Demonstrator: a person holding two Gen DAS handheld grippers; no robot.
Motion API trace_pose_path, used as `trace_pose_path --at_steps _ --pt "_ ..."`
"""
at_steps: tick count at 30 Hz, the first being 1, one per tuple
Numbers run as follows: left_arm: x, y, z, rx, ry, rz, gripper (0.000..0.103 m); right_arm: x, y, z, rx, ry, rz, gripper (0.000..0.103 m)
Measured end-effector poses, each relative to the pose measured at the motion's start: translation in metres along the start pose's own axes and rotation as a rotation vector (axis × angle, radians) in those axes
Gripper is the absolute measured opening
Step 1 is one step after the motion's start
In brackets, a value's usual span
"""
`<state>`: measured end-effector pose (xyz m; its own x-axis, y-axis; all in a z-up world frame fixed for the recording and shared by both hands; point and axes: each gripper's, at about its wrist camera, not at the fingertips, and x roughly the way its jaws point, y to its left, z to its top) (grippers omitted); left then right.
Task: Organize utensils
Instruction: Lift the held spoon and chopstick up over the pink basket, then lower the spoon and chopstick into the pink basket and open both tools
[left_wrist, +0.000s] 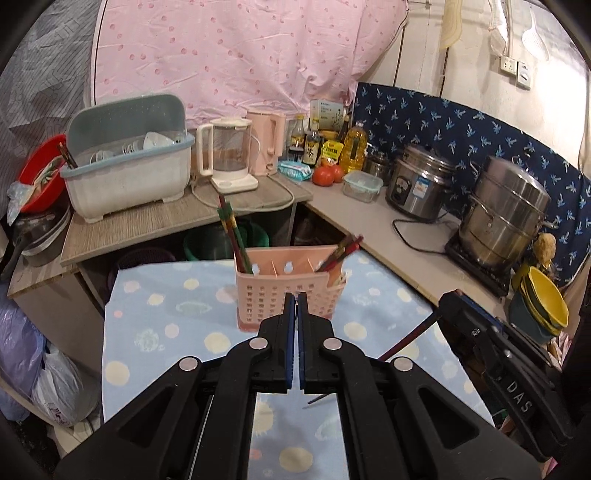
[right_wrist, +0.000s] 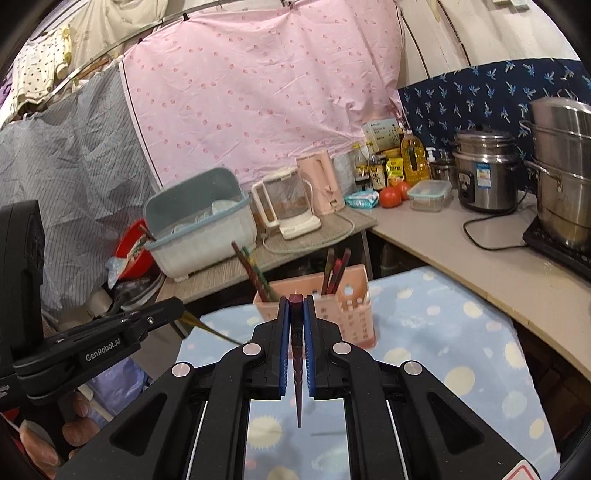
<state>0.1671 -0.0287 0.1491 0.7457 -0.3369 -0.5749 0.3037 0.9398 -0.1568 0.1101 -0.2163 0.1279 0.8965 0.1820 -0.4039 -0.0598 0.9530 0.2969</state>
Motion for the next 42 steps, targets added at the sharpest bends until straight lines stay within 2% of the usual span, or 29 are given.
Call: trace_pose_path --at_steps 10,17,24,28,30,31,32,34,42 --pt "0.030 0.009 0.073 0.008 -0.062 0.061 0.001 0.033 0.008 0.096 -0.027 -0.168 -0.019 0.007" --pt "0.074 0.016 0.094 0.027 -0.035 0.110 0.001 0.079 0.008 0.130 -0.019 -0.200 -0.040 0.007" --pt "0.117 0.026 0.086 0.017 0.034 0.119 0.001 0.130 0.005 0.120 -0.030 -0.124 -0.056 0.007" --pt "0.130 0.029 0.081 0.010 0.050 0.117 0.002 0.149 0.005 0.106 -0.042 -0.066 -0.056 0.008" --pt "0.131 0.029 0.081 0.005 0.044 0.128 0.003 0.152 0.004 0.101 -0.040 -0.056 -0.064 0.014" --pt "0.132 0.029 0.080 0.001 0.046 0.130 0.008 0.154 0.004 0.098 -0.039 -0.047 -0.061 0.015" --pt "0.132 0.029 0.080 -0.002 0.047 0.126 0.018 0.155 0.005 0.096 -0.039 -0.039 -0.059 0.017" --pt "0.132 0.029 0.079 -0.006 0.040 0.136 0.033 0.156 0.006 0.092 -0.047 -0.032 -0.061 0.018" --pt "0.123 0.020 0.076 0.015 0.029 0.139 0.035 0.144 0.013 0.081 -0.068 -0.021 -0.057 0.019"
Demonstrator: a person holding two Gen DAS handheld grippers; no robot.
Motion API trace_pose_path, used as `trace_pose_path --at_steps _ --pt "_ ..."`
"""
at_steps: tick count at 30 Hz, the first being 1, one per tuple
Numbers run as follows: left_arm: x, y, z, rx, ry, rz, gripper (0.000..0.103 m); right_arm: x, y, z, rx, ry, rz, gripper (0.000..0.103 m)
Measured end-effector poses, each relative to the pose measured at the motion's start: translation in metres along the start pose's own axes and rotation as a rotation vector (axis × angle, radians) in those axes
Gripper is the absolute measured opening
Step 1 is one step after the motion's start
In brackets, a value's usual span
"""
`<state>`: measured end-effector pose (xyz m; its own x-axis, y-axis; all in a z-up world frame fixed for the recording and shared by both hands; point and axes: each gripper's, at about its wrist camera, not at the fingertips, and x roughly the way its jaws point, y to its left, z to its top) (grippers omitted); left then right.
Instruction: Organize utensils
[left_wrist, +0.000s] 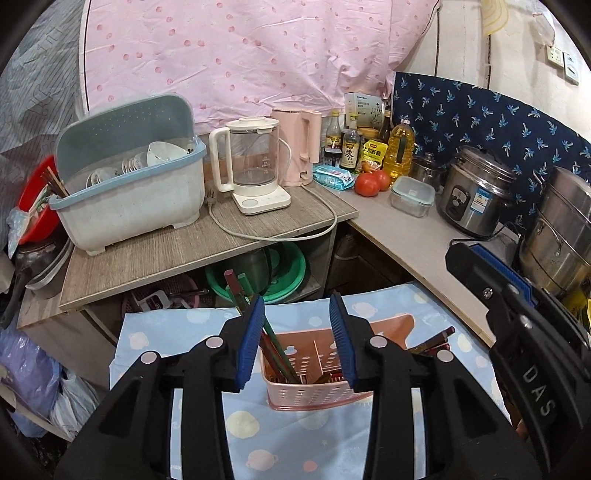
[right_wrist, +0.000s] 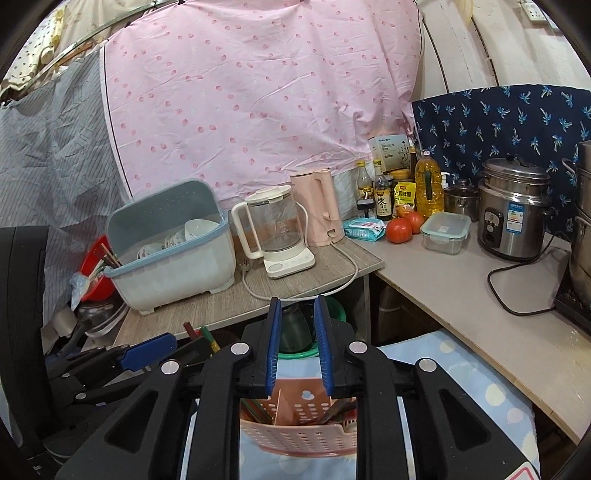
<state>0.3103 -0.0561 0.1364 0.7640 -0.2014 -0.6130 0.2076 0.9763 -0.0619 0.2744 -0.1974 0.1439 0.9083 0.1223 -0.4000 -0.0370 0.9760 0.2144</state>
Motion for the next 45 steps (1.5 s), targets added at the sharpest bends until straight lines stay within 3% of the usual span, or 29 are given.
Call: trace_pose_path --at_steps 10,18,21,27,38,45 --pt "-0.025 -0.007 -0.012 0.002 -0.002 -0.011 0.035 -0.026 -0.003 -0.018 0.005 0.027 -0.008 0.020" --pt "-0.046 -0.012 -0.048 0.011 0.025 -0.021 0.037 -0.052 -0.010 -0.058 0.002 0.098 -0.030 0.023" --pt "-0.053 -0.015 -0.066 0.012 0.035 -0.021 0.046 -0.065 -0.014 -0.076 0.006 0.115 -0.047 0.037" --pt "-0.063 -0.022 -0.100 0.027 0.060 -0.012 0.052 -0.086 -0.018 -0.105 -0.019 0.146 -0.092 0.044" --pt "-0.067 -0.019 -0.140 0.006 0.091 0.029 0.079 -0.106 -0.033 -0.139 0.011 0.197 -0.141 0.058" --pt "-0.067 -0.014 -0.155 -0.014 0.112 0.065 0.091 -0.110 -0.035 -0.156 0.015 0.228 -0.163 0.067"
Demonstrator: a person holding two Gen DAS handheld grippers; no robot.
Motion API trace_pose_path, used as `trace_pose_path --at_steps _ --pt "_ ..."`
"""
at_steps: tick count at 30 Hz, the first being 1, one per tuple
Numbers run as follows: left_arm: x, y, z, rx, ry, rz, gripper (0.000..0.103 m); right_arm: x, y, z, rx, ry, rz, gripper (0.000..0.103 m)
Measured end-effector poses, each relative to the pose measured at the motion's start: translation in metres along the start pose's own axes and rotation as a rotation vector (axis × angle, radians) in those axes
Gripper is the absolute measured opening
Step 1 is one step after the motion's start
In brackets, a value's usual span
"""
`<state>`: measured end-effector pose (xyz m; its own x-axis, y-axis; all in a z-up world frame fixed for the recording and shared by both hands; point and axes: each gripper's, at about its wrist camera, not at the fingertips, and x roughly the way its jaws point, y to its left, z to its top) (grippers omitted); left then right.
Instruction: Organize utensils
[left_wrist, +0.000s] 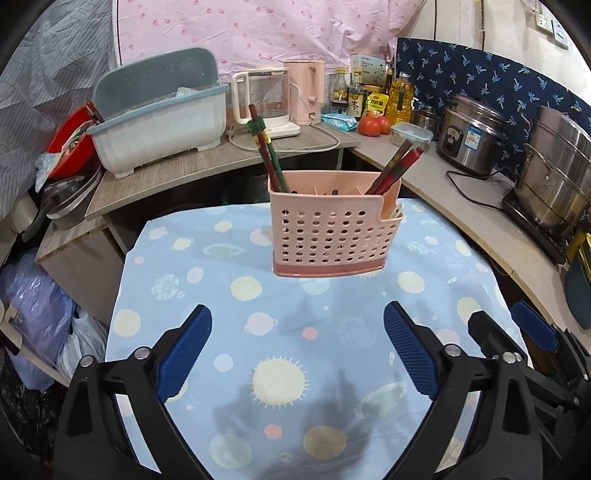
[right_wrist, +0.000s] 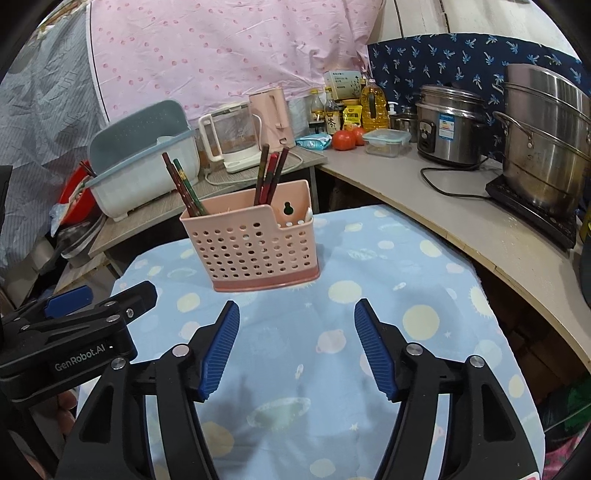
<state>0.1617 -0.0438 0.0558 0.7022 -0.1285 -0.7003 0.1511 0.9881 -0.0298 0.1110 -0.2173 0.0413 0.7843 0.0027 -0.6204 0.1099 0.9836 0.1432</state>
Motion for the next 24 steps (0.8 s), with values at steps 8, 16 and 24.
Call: trace_pose_path --at_steps 8,16,24 --pt "0.002 0.004 -0.012 -0.002 0.020 0.019 0.094 -0.005 -0.001 -0.012 -0.012 -0.012 -0.046 0.085" --pt "0.001 0.001 -0.016 0.010 0.019 0.048 0.096 -0.008 -0.005 -0.016 -0.009 -0.018 -0.068 0.094" --pt "0.002 0.003 -0.018 0.003 0.023 0.053 0.096 -0.012 -0.005 -0.019 -0.013 -0.027 -0.073 0.097"
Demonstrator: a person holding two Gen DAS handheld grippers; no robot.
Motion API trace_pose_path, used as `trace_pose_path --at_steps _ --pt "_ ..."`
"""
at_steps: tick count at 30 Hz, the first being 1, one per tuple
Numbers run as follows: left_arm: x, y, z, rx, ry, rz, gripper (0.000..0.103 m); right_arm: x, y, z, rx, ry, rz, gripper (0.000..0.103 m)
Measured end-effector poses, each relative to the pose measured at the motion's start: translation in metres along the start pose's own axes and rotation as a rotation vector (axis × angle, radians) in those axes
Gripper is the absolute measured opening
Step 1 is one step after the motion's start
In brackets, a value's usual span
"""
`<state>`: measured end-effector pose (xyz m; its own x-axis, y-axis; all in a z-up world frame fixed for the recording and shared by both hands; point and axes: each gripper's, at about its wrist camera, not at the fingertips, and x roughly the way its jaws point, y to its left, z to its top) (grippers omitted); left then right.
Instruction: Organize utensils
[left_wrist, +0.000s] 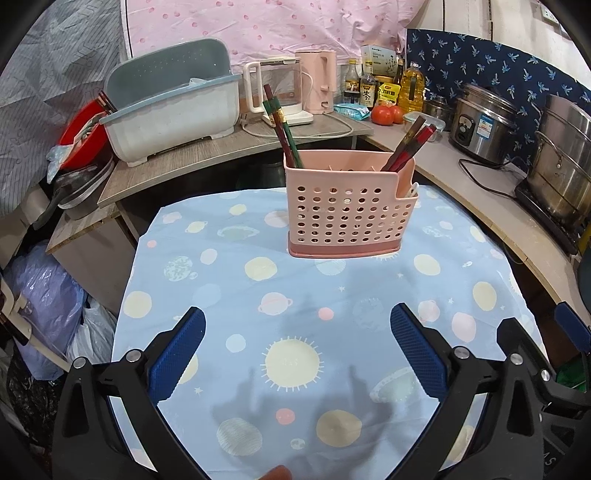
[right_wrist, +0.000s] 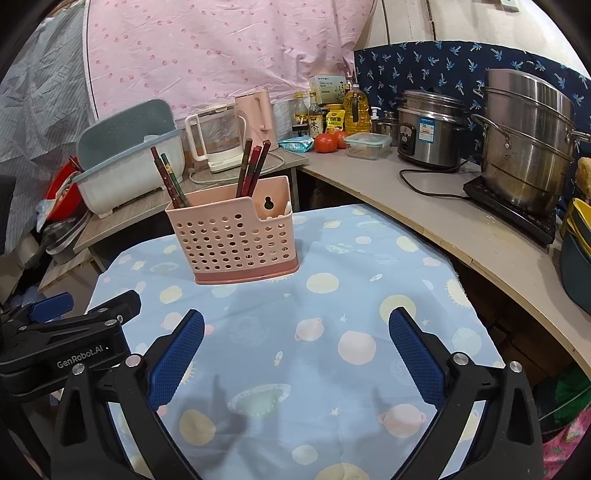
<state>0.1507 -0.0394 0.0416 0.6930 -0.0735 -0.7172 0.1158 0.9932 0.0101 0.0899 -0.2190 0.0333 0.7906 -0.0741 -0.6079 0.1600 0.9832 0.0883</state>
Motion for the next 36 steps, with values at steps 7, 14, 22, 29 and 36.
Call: trace_pose_path --at_steps 7,14,22,29,36 --pt "-0.0012 -0.0002 -0.0001 0.006 -0.004 0.013 0.096 -0.0006 0.0009 -0.0033 0.007 0.002 0.000 0.097" --pt "-0.0001 0.0027 -0.0015 -0.009 0.005 0.031 0.096 -0.0011 0.0011 -0.0031 0.009 0.001 0.002 0.097" --pt "-0.0013 0.0024 -0.0029 -0.004 0.003 0.036 0.096 -0.0019 0.0009 -0.0023 0.004 0.005 0.000 0.097" --pt "-0.0022 -0.0001 -0.0038 0.011 0.001 0.043 0.096 -0.0021 0.0013 -0.0013 -0.002 0.005 -0.001 0.097" --pt "0.0010 -0.0022 -0.0042 0.020 0.015 0.051 0.096 -0.0006 0.0018 -0.0011 -0.001 0.006 -0.001 0.097"
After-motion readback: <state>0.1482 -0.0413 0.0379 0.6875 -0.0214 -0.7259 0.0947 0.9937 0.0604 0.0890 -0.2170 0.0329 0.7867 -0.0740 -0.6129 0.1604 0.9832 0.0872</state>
